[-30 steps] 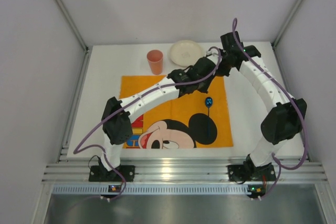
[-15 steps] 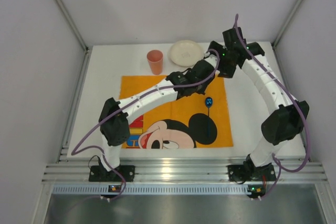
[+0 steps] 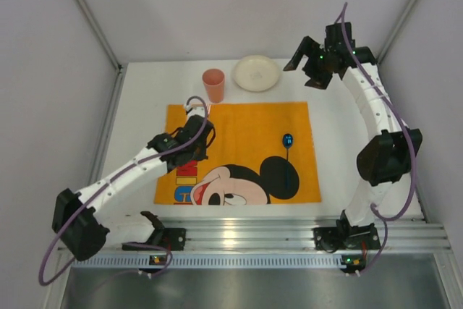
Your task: Set the dinner table for one person
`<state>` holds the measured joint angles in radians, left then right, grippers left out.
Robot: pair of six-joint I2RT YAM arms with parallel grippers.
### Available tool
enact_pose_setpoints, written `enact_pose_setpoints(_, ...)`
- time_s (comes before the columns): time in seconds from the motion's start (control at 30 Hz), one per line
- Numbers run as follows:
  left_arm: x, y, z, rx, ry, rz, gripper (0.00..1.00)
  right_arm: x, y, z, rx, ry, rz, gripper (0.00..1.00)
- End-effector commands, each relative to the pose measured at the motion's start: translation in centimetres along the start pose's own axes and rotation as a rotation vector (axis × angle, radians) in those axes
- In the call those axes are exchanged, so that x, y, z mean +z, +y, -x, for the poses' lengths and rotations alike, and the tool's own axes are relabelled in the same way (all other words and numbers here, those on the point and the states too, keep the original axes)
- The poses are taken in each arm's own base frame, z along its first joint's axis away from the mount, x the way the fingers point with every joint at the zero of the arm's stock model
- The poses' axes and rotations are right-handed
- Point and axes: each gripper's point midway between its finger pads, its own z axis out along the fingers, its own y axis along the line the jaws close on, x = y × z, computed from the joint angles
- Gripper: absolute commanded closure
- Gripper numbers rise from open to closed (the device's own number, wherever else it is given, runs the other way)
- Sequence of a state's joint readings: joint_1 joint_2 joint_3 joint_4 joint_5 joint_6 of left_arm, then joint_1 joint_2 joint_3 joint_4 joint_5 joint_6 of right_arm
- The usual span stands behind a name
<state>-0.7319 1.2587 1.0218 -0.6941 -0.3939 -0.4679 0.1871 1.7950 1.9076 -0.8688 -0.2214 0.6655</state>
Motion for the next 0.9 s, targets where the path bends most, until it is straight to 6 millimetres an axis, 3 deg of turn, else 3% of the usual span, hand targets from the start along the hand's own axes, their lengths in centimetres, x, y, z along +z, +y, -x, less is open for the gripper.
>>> enact_pose_setpoints(0.0, -0.5, 2.1, -1.7, -0.171, -0.012, 0.01, 1.0, 1.6, 1.0, -0.3, -0.009, 0.043, 0.057, 0.0)
enact_pose_setpoints(0.1, 0.7, 3.8, -4.6, -0.249, 0.039, 0.027, 1.0, 2.5, 0.6, -1.0, -0.013, 0.072, 0.052, 0.0)
enact_pose_setpoints(0.2, 1.7, 4.0, -6.2, -0.282, 0.062, 0.011, 1.0, 3.3, -0.1, -1.5, -0.014, 0.095, 0.043, 0.0)
enact_pose_setpoints(0.63, 4.6, 4.2, -6.8, -0.275, 0.155, -0.025, 1.0, 5.3, -1.8, -2.7, -0.035, 0.148, 0.008, 0.0)
enact_pose_setpoints(0.77, 4.9, 4.8, -7.3, -0.301, 0.178, -0.012, 0.66, 6.3, -2.2, -3.2, -0.023, 0.162, 0.003, 0.0)
enact_pose_setpoints(0.8, 4.8, 5.0, -7.1, -0.312, 0.175, -0.001, 0.53, 6.5, -2.2, -3.1, -0.017, 0.16, 0.005, 0.0)
enact_pose_setpoints(0.87, 4.7, 5.7, -7.5, -0.309, 0.196, 0.046, 0.48, 7.0, -2.3, -3.1, -0.009, 0.165, 0.005, 0.0)
